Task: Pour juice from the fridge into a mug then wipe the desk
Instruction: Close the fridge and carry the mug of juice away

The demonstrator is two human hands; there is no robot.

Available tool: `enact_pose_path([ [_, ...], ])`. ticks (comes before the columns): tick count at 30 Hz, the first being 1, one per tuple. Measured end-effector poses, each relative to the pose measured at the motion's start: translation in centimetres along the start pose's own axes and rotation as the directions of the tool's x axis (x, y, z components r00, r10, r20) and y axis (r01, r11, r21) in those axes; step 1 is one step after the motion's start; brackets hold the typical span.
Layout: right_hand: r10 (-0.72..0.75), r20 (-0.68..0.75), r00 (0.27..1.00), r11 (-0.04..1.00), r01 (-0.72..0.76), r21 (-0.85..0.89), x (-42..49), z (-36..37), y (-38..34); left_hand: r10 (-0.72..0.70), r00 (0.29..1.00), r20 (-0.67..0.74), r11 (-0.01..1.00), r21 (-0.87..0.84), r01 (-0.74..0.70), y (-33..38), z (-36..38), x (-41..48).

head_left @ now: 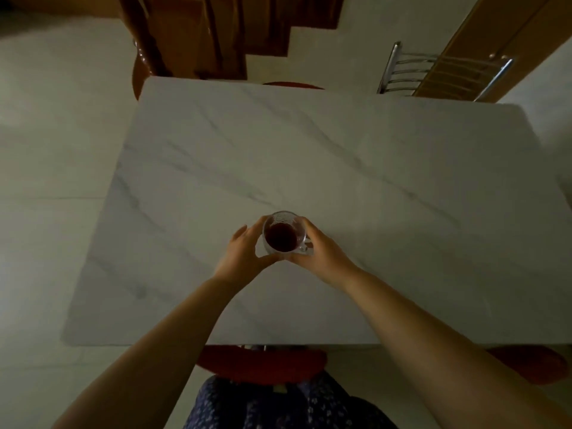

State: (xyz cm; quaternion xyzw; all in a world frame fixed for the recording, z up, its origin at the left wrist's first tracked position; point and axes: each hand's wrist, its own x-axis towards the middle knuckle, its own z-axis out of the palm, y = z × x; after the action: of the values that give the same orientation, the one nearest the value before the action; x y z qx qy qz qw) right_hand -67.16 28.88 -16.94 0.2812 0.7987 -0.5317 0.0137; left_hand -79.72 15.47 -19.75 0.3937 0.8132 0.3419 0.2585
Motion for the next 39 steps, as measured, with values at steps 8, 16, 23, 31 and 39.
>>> enact_pose_path([
  [8, -0.02, 0.091, 0.996, 0.994, 0.029, -0.106, 3.0, -0.8, 2.7, -0.043, 0.997, -0.071, 0.998, -0.039, 0.04, 0.0, 1.8, 0.8],
  [16, -0.037, 0.109, 0.993, 0.997, 0.043, -0.057, 3.0, -1.1, 3.5, -0.073, 0.993, -0.091, 0.997, -0.034, 0.07, -0.4, 3.2, 0.8],
  [23, -0.056, 0.143, 0.988, 0.996, 0.065, -0.055, 2.7, -0.9, 3.3, -0.123, 0.986, -0.112, 0.992, -0.028, 0.121, -1.4, 3.9, 0.3],
  [31, -0.02, 0.103, 0.994, 0.961, 0.048, -0.273, 1.1, -2.3, 4.5, -0.209, 0.978, -0.002, 0.977, -0.052, 0.209, -1.9, 1.4, -1.9],
  [39, -0.227, 0.091, 0.97, 0.927, 0.243, -0.285, -1.3, -2.8, -2.9, -0.243, 0.885, -0.397, 0.963, 0.014, 0.271, 0.8, -5.5, -9.8],
])
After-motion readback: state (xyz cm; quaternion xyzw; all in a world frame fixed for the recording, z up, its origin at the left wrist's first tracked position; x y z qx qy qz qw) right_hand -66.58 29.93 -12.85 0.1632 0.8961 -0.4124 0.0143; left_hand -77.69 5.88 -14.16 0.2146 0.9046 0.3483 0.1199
